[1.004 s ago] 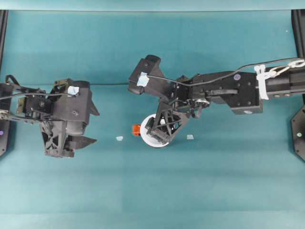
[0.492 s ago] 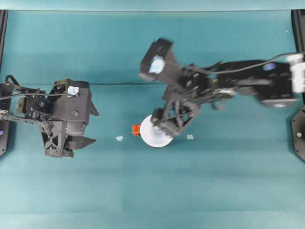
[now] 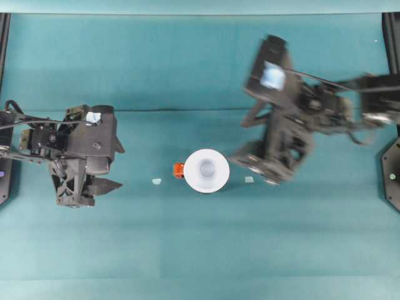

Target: Put the paper cup into the moved red handle cup holder.

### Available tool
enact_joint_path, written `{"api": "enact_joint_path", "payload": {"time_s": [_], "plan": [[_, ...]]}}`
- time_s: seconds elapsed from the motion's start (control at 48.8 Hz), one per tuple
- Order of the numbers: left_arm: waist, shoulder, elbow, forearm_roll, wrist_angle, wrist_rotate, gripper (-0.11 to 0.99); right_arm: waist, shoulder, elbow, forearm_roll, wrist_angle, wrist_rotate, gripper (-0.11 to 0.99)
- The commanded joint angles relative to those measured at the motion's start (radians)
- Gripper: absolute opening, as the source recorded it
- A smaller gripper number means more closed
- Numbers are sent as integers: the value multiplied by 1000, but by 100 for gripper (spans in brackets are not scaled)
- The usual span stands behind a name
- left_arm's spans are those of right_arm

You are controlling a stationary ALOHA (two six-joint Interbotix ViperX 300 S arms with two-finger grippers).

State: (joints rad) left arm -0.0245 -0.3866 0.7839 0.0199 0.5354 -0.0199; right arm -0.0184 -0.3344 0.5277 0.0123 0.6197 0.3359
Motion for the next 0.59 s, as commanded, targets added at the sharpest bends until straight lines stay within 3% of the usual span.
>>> {"api": "enact_joint_path", "payload": {"time_s": [0.0, 0.266, 0.574], "plan": [[-2, -9, -8, 3, -6, -2, 90, 9, -57, 26, -2, -46, -43, 93], [0, -9, -6, 3, -6, -2, 90, 9, -133, 112, -2, -89, -130, 93], [0, -11, -6, 3, -8, -3, 90, 11, -156, 147, -2, -94, -133, 93]]}}
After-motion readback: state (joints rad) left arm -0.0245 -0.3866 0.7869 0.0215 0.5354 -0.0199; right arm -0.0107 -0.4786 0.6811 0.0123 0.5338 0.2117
